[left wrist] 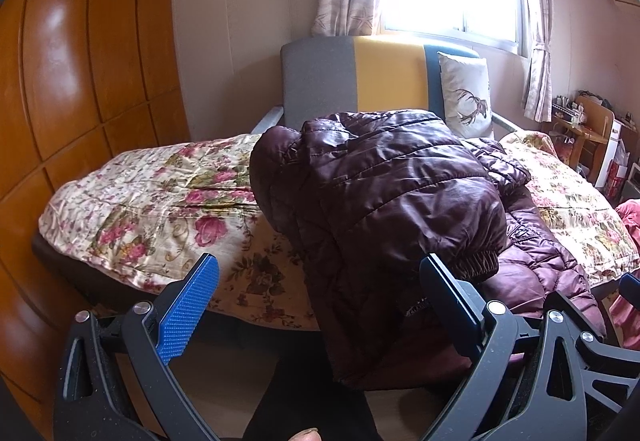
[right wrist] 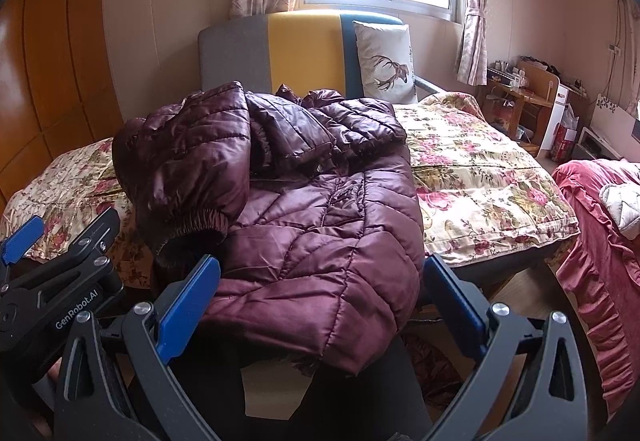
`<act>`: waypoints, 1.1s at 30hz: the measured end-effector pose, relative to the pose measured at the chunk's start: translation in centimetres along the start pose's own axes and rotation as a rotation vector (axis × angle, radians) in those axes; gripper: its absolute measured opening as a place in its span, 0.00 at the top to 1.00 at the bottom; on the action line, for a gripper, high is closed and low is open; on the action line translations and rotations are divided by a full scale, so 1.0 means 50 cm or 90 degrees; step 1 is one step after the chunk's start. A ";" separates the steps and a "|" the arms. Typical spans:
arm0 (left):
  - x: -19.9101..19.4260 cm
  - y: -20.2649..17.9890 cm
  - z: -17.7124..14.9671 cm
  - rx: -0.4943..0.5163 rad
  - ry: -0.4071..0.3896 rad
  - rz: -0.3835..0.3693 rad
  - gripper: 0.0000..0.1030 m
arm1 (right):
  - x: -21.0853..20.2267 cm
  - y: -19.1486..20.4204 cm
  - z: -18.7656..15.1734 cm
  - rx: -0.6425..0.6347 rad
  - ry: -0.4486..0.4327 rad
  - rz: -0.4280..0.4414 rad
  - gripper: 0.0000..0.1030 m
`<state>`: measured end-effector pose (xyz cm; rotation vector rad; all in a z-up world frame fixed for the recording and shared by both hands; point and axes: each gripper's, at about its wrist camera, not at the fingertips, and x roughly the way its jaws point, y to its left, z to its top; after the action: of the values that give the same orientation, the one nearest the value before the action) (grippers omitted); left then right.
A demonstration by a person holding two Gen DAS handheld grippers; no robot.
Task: Fold large clothes
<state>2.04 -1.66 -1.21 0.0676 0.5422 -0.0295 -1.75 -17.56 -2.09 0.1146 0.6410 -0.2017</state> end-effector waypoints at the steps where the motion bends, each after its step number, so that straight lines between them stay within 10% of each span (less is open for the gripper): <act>1: 0.000 0.000 0.000 0.000 0.000 0.001 0.04 | 0.000 0.000 0.000 0.000 0.000 0.000 0.02; 33: 0.008 -0.013 0.006 0.013 0.000 0.004 0.04 | 0.011 -0.012 0.005 0.013 0.004 0.003 0.02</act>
<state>2.51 -2.35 -1.21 0.0895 0.5414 -0.0294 -1.31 -18.27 -2.27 0.1354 0.6447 -0.2039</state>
